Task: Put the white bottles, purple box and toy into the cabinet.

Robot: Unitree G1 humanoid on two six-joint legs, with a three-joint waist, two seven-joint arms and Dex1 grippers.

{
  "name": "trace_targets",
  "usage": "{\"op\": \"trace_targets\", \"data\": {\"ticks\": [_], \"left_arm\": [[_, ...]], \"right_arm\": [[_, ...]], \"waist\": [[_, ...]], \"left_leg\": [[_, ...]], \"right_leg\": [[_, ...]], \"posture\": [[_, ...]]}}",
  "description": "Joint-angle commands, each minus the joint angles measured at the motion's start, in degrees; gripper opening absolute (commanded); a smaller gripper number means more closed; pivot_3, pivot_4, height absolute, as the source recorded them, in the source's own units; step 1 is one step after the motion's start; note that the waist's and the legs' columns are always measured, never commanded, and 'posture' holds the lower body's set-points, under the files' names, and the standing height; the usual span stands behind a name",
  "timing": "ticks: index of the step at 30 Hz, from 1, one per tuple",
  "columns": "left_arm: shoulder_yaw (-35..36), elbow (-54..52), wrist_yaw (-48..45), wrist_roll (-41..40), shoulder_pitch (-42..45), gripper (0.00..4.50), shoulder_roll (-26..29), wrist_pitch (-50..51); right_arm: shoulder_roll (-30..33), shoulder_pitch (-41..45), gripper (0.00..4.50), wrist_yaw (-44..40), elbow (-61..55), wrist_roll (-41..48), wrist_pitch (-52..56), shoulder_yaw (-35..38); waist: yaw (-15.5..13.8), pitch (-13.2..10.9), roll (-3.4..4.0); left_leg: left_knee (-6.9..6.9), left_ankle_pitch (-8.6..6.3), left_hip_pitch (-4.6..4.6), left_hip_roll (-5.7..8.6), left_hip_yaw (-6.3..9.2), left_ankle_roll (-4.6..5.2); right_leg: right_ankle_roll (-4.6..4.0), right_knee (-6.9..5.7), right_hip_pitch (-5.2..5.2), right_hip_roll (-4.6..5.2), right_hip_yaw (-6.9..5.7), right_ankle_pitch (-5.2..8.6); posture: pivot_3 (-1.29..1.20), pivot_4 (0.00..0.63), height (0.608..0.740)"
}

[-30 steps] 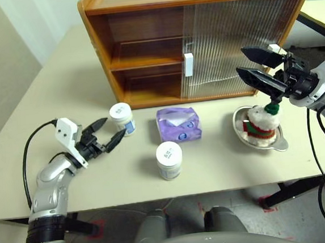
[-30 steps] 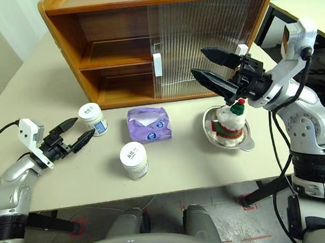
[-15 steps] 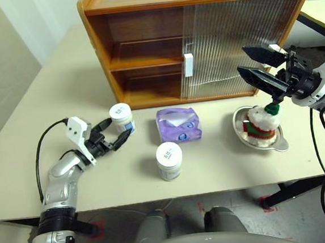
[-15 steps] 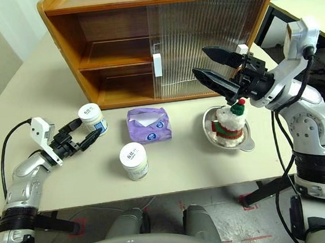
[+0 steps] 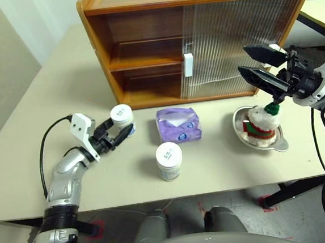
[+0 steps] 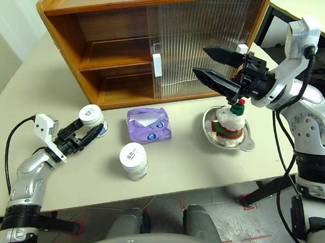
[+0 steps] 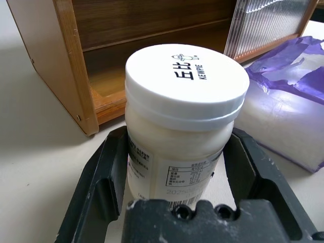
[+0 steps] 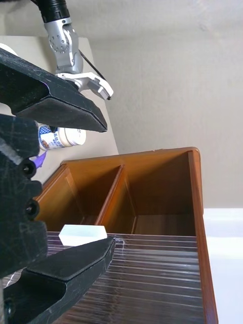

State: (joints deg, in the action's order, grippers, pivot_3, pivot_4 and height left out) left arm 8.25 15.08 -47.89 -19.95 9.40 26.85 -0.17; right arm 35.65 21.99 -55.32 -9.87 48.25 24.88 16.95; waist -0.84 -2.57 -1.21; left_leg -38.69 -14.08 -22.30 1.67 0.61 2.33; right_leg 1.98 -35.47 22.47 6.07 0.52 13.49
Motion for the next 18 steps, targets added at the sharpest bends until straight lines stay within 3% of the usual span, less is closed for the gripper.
{"op": "trace_targets", "data": {"ticks": [1, 11, 18], "left_arm": [[-0.08, 0.52, -0.53, 0.6, -1.68, 3.08, 0.6, 0.0], [-0.26, 3.6, 3.48, -0.53, 5.91, 3.08, -6.07, 0.15], [-0.33, 5.07, 11.17, 0.5, 14.76, 3.08, -11.35, 3.83]], "right_arm": [[0.43, -0.11, 4.5, -0.01, -0.63, 0.3, -0.02, 0.98], [0.27, 0.01, 4.5, 0.05, -0.72, 0.23, -0.09, 0.83], [-0.17, -0.46, 4.5, 0.48, -1.29, 0.18, -0.24, 0.79]], "waist": [[0.18, 0.01, 0.01], [-0.39, 0.0, 0.0], [-0.02, -0.02, -0.08]], "left_leg": [[0.04, 0.0, 0.01, -0.01, -0.01, 0.0], [0.08, 0.0, -0.01, -0.02, -0.05, 0.0], [-0.04, 0.0, -0.07, 0.0, -0.15, 0.0]], "right_leg": [[0.0, 0.02, 0.01, 0.0, 0.02, 0.0], [0.0, 0.04, -0.02, -0.09, -0.1, 0.0], [0.13, 0.04, -0.02, -0.27, -0.04, -0.07]], "posture": [[-0.04, 0.0, 0.74], [-0.05, 0.0, 0.74], [-0.06, 0.0, 0.74]]}}
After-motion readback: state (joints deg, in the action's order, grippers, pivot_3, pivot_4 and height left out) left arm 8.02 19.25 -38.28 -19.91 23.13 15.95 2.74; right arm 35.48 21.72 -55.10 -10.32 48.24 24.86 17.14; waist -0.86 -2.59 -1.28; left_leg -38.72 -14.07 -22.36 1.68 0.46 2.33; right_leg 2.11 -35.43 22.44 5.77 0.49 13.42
